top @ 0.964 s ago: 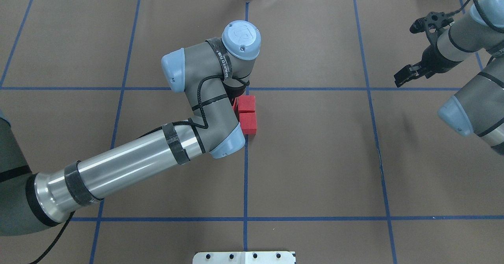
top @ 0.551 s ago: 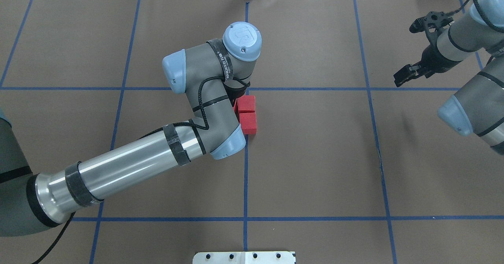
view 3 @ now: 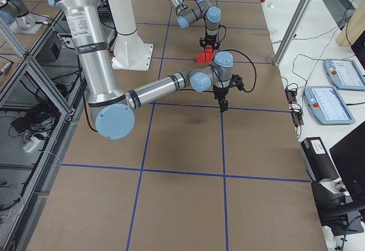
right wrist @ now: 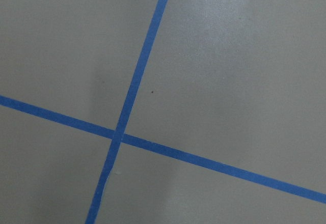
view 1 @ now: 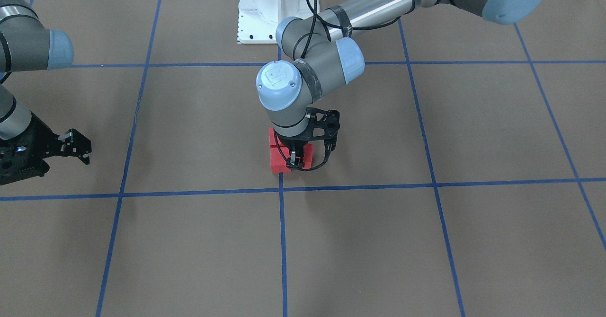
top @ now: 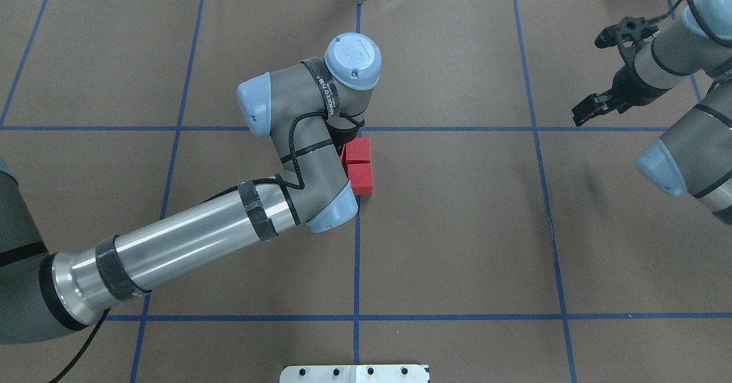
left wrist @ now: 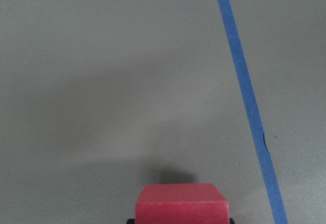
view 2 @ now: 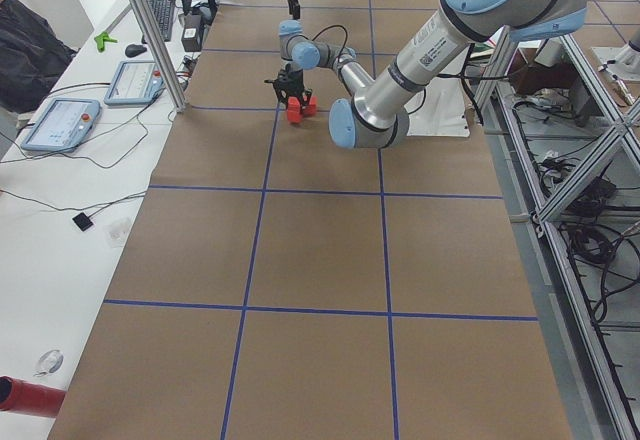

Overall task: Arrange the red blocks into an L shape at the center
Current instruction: 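Lower the red cube next to the farther cube and open the left gripper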

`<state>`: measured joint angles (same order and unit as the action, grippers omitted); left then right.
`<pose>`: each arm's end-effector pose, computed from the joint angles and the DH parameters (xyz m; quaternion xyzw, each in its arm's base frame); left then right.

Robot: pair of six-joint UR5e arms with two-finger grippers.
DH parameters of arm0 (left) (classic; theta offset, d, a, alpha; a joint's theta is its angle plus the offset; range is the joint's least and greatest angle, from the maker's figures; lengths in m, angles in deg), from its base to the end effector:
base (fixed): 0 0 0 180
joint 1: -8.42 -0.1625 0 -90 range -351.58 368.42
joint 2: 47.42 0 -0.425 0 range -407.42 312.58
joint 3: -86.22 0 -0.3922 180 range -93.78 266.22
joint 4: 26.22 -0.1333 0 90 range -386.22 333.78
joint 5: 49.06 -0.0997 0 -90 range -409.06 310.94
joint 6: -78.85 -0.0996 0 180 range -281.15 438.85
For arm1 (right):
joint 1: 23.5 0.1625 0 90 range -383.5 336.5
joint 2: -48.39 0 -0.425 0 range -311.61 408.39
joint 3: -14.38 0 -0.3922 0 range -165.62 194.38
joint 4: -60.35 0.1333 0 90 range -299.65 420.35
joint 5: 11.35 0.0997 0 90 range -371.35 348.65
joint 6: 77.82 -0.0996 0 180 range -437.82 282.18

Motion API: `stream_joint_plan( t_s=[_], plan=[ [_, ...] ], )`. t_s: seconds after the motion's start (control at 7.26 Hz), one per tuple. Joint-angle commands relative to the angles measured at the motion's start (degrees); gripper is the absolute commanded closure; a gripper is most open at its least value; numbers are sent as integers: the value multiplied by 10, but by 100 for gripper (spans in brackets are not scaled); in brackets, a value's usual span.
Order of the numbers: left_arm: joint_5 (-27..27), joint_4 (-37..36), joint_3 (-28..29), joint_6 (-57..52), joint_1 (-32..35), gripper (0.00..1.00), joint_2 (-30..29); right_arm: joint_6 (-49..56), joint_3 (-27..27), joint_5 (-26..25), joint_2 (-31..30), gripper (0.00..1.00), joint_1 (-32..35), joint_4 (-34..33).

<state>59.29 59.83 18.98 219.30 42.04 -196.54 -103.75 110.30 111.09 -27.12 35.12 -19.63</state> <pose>0.6226 -0.5364 0.1745 -0.1918 0.2501 -0.6017 0.7339 -0.2455 -0.5559 0.4592 0.0919 -0.3574 -0.1173 0.9220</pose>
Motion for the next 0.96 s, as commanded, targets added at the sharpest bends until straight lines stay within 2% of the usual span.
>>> stream_joint_plan(
  t_s=[0.0, 0.28, 0.41, 0.83],
  plan=[
    [-1, 8, 4, 0, 0, 100, 1, 0, 0, 0, -1, 1, 0, 0],
    [-2, 7, 4, 0, 0, 50, 1, 0, 1, 0, -1, 1, 0, 0],
    [-5, 6, 4, 1, 0, 45, 1, 0, 0, 0, 0, 1, 0, 0],
    [-5, 7, 4, 1, 0, 43, 0, 0, 1, 0, 1, 1, 0, 0]
  ],
)
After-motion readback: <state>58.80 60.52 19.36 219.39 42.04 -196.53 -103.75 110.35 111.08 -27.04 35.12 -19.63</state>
